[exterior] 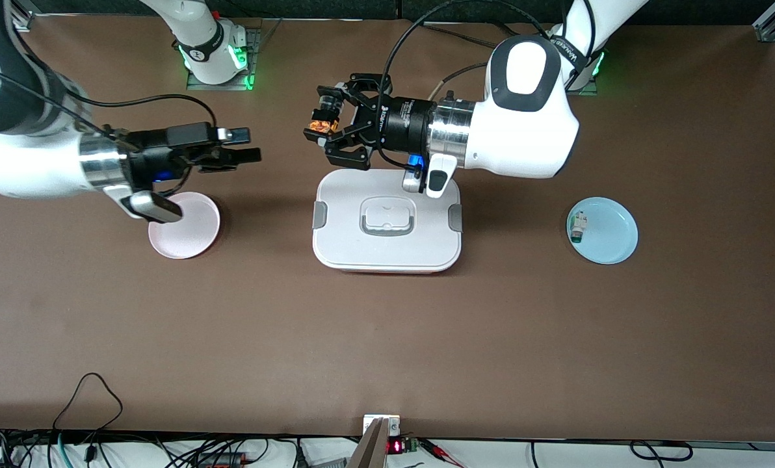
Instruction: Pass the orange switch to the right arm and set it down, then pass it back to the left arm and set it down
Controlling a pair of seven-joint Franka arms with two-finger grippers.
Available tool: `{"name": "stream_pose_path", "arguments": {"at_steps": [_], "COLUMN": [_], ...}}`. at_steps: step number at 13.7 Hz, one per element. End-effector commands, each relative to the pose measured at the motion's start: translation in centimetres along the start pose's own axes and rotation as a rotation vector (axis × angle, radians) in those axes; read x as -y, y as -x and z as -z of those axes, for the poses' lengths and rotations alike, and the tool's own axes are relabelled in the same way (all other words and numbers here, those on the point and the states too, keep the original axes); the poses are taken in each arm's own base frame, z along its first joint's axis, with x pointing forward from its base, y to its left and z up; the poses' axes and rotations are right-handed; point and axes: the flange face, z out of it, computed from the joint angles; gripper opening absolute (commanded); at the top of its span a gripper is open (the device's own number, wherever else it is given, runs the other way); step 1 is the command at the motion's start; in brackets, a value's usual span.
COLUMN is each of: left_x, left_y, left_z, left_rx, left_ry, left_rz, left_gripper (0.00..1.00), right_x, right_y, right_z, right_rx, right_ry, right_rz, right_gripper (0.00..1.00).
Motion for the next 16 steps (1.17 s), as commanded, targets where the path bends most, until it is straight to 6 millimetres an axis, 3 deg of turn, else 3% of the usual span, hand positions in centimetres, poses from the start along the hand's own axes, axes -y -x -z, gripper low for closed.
{"name": "stream_pose_path", "arguments": {"at_steps": [1, 6, 16], "left_x": [-0.4, -0.4, -0.4], "left_y": [0.6, 0.7, 0.7], "left_z": [0.0, 0.1, 0.0], "left_rx": [0.032, 0.032, 0.032], "left_ry": [0.005, 0.007, 0.005], "left_rz": [0.014, 0.014, 0.014], "left_gripper": [0.01, 0.01, 0.01], "right_x": [-0.7, 1.3, 3.0], "right_y": [1.3, 2.1, 2.8], "right_z": [-1.6, -4.4, -5.5], "right_rx": [-0.037, -0.078, -0.152], "right_ry": [-0.054, -0.089, -0.162], "right_rz": [0.030, 0.029, -0.025], "right_gripper": [1.00, 1.00, 1.00]}}
